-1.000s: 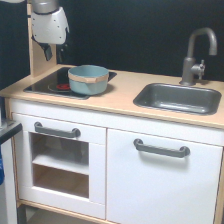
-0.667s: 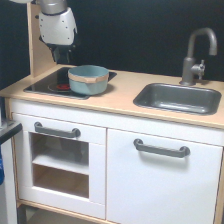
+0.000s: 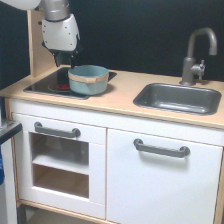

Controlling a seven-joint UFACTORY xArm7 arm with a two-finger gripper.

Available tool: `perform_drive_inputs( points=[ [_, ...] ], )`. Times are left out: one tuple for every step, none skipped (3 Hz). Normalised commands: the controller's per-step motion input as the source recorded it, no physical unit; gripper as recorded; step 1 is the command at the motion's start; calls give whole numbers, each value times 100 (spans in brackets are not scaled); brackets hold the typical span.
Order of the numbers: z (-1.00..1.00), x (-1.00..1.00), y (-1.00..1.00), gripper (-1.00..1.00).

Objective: Place the pot in the sink

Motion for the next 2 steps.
perform_drive_inputs(
  points=[
    [-93, 10, 12, 99],
    [-84, 24, 5, 30]
  ],
)
